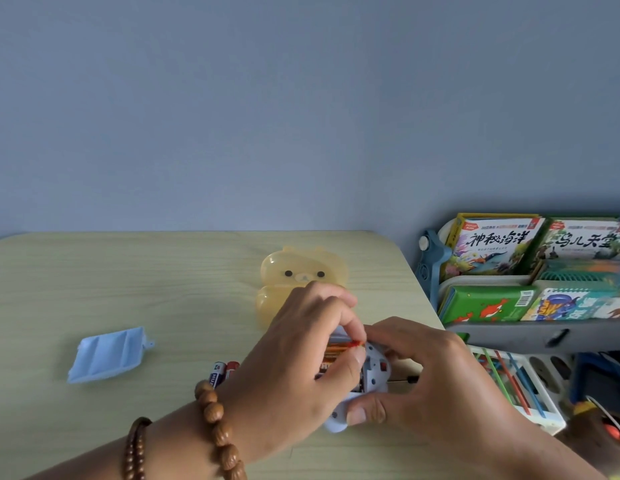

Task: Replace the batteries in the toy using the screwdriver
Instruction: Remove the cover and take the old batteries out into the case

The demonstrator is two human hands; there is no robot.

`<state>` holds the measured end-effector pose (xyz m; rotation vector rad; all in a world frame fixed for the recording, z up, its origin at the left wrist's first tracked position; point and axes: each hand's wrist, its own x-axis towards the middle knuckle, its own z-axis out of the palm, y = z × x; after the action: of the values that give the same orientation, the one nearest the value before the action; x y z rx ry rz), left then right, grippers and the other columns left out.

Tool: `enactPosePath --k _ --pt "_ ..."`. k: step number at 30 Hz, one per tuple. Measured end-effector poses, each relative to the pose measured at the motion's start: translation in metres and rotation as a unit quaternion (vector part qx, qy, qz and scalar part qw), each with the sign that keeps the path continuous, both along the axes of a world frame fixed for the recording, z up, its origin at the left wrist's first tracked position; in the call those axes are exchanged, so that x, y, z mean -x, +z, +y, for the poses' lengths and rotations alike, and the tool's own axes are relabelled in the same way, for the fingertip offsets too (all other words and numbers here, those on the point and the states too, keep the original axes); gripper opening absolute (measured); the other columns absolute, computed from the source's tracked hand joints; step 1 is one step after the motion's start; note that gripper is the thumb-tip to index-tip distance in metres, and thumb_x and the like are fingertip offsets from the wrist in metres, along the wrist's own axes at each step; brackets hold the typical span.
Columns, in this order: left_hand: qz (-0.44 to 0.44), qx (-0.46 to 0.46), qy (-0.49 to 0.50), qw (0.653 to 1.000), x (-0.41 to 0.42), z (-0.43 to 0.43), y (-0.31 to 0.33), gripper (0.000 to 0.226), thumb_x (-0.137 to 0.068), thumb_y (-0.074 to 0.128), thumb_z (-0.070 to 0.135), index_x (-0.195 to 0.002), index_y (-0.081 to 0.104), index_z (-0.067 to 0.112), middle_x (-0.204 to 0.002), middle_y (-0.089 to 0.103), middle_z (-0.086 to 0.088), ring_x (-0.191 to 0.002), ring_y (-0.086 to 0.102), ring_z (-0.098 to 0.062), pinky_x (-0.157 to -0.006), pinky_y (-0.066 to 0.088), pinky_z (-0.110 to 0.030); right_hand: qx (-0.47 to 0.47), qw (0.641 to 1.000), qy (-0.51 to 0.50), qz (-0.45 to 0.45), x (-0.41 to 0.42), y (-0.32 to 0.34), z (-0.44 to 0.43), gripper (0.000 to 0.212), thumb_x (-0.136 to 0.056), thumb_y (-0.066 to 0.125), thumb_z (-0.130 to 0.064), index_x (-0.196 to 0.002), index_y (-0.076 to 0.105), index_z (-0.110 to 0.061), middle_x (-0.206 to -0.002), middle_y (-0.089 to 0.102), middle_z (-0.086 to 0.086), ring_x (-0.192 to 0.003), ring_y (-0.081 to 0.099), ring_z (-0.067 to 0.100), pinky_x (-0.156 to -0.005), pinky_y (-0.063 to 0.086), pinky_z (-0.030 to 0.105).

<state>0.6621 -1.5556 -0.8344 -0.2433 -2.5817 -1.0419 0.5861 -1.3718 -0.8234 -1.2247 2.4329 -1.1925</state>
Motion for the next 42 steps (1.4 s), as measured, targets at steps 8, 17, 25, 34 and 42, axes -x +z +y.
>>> enactPosePath --k 8,17,25,34,42 --pt "0.023 -0.199 0.065 0.978 0.006 -0.015 0.017 0.01 -0.093 0.069 0.027 -0.1 0.067 0.033 -0.09 0.074 0.007 -0.08 0.071 -0.013 -0.071 0.057 -0.025 0.01 0.999 -0.007 -0.033 0.002 -0.004 0.0 0.073 -0.052 0.097 -0.046 -0.12 0.072 -0.034 -0.101 0.072 -0.014 -0.094 0.071 0.0 -0.074 0.055 0.011" --pt "-0.121 -0.472 0.035 0.873 0.021 -0.068 0.025 0.056 -0.065 0.086 0.01 -0.118 0.07 0.015 -0.106 0.074 -0.014 -0.09 0.072 -0.026 -0.082 0.057 -0.032 -0.01 1.0 -0.006 -0.018 0.001 -0.003 0.001 0.078 -0.053 0.091 -0.059 -0.124 0.069 -0.037 -0.104 0.071 -0.022 -0.097 0.069 -0.004 -0.076 0.051 0.006" --pt "-0.076 -0.005 0.087 0.993 0.022 -0.105 0.021 0.063 -0.069 0.09 0.028 -0.125 0.064 0.04 -0.112 0.068 0.021 -0.103 0.067 -0.004 -0.082 0.06 -0.027 0.002 1.0 -0.007 -0.008 0.002 -0.006 0.001 0.076 -0.054 0.094 -0.055 -0.123 0.07 -0.034 -0.103 0.072 -0.02 -0.096 0.07 -0.003 -0.076 0.053 0.008" --pt "-0.126 0.092 0.051 0.986 0.03 -0.116 0.009 0.045 -0.068 0.083 0.055 -0.11 0.066 0.053 -0.108 0.067 0.023 -0.099 0.065 -0.004 -0.083 0.058 -0.031 0.009 1.0 -0.011 -0.003 0.003 -0.009 0.0 0.076 -0.054 0.094 -0.055 -0.123 0.07 -0.035 -0.104 0.072 -0.018 -0.097 0.07 -0.003 -0.078 0.054 0.009" --pt "-0.128 0.105 0.01 0.986 0.033 -0.12 0.003 0.03 -0.076 0.08 0.048 -0.104 0.07 0.046 -0.124 0.059 0.033 -0.096 0.067 -0.005 -0.082 0.058 -0.029 0.012 1.0 -0.01 -0.018 0.002 -0.008 -0.001 0.07 -0.051 0.095 -0.051 -0.116 0.069 -0.051 -0.101 0.073 -0.017 -0.096 0.07 0.0 -0.075 0.057 0.014"
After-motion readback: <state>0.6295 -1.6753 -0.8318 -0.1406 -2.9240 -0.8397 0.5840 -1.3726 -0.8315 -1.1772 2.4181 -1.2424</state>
